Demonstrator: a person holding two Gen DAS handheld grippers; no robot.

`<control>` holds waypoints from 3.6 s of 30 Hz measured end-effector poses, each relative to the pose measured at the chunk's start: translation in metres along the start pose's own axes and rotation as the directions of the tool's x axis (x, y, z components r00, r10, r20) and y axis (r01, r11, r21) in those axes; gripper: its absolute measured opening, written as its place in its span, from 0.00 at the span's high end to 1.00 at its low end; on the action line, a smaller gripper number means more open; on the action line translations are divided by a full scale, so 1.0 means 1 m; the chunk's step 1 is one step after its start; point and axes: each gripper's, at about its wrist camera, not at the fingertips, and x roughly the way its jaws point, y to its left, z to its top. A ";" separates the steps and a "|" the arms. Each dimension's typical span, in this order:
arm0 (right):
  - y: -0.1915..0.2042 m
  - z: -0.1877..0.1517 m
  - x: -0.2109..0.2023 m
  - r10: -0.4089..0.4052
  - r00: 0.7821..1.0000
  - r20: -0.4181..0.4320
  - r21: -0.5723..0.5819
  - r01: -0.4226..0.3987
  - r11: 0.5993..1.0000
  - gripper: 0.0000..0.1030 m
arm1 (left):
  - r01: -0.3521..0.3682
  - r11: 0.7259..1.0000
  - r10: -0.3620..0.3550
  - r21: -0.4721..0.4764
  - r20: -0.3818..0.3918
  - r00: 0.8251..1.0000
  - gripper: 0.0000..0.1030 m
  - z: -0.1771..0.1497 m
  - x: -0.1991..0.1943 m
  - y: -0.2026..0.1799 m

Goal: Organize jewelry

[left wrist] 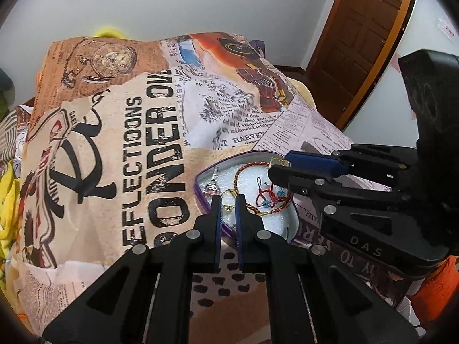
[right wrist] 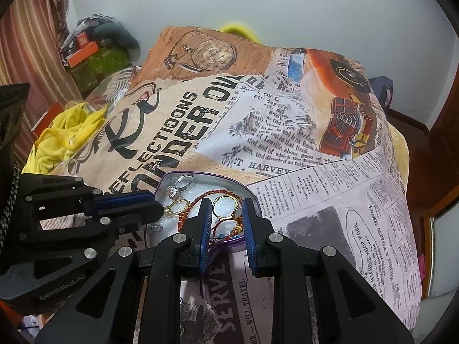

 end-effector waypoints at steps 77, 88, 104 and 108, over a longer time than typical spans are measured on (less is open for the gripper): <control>0.044 -0.091 -0.026 -0.029 0.997 -0.072 0.014 0.030 0.999 0.65 | -0.057 0.998 0.057 0.002 -0.068 0.996 0.56 -0.073 -0.044 -0.021; 0.030 -0.089 -0.034 -0.067 0.997 -0.036 0.020 0.068 0.997 0.81 | -0.034 0.999 0.037 0.036 -0.084 0.996 0.56 -0.067 -0.027 -0.033; -0.006 -0.087 -0.057 -0.087 0.996 0.023 0.111 0.084 0.990 0.81 | 0.010 0.996 0.002 0.091 -0.130 0.992 0.70 -0.052 0.006 -0.062; -0.004 -0.087 -0.057 -0.078 0.996 0.033 0.101 0.074 0.992 0.81 | 0.007 0.996 0.008 0.094 -0.150 0.989 0.76 -0.053 0.014 -0.062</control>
